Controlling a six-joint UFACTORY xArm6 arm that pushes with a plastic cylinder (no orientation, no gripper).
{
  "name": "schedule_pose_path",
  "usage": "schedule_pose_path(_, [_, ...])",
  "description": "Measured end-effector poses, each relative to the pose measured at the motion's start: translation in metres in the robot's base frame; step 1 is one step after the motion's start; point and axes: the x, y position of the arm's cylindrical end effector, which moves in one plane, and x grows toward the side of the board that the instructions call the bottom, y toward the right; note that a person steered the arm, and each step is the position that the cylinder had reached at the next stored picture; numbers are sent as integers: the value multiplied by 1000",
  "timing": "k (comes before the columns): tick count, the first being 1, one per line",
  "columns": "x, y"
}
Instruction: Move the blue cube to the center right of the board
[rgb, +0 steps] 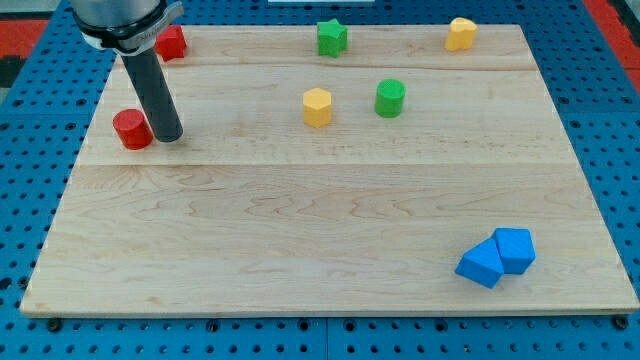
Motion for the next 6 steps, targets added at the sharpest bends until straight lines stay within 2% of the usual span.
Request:
schedule_pose_path(2, [-47,18])
schedule_pose_path(3, [-67,121])
schedule_pose_path(4, [-5,139])
schedule_pose_path(5, [83,213])
schedule_pose_path(6, [145,307])
